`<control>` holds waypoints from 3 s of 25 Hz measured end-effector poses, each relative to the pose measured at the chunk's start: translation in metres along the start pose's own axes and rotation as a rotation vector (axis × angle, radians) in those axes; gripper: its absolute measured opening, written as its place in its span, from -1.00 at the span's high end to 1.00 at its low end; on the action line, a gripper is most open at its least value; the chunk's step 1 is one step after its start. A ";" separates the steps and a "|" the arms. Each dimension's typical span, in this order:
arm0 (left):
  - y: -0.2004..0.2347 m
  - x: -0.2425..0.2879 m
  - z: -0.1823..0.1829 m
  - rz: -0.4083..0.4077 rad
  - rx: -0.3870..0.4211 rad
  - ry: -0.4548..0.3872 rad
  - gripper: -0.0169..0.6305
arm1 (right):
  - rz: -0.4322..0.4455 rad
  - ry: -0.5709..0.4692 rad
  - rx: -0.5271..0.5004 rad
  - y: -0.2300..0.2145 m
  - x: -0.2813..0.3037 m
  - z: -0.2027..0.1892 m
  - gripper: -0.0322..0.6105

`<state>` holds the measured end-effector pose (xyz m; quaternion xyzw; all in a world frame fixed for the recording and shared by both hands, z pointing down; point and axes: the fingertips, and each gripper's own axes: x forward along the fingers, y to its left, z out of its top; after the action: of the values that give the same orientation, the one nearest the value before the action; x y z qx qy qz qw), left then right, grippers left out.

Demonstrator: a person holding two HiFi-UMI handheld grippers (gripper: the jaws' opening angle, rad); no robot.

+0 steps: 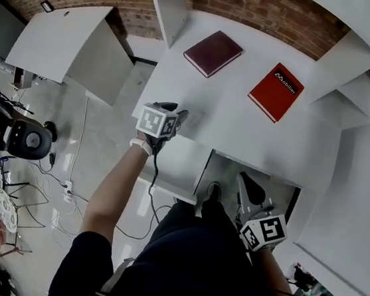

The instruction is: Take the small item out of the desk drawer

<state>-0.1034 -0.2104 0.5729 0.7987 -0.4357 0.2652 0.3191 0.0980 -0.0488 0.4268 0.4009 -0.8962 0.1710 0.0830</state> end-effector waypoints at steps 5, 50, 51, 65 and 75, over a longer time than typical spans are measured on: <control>-0.023 -0.064 0.025 0.018 0.036 -0.184 0.51 | 0.071 0.002 -0.014 0.008 0.024 0.009 0.89; -0.084 -0.232 -0.063 0.320 -0.094 -0.539 0.94 | 0.290 -0.088 -0.138 0.059 0.093 0.076 0.89; -0.084 -0.229 -0.064 0.315 -0.097 -0.535 0.94 | 0.289 -0.089 -0.136 0.057 0.093 0.077 0.89; -0.083 -0.215 -0.059 0.285 -0.078 -0.515 0.94 | 0.268 -0.079 -0.125 0.051 0.093 0.074 0.89; -0.075 -0.219 -0.064 0.278 -0.085 -0.514 0.94 | 0.263 -0.074 -0.134 0.060 0.093 0.073 0.89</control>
<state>-0.1525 -0.0160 0.4406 0.7581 -0.6184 0.0770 0.1923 -0.0090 -0.1030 0.3714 0.2798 -0.9528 0.1050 0.0534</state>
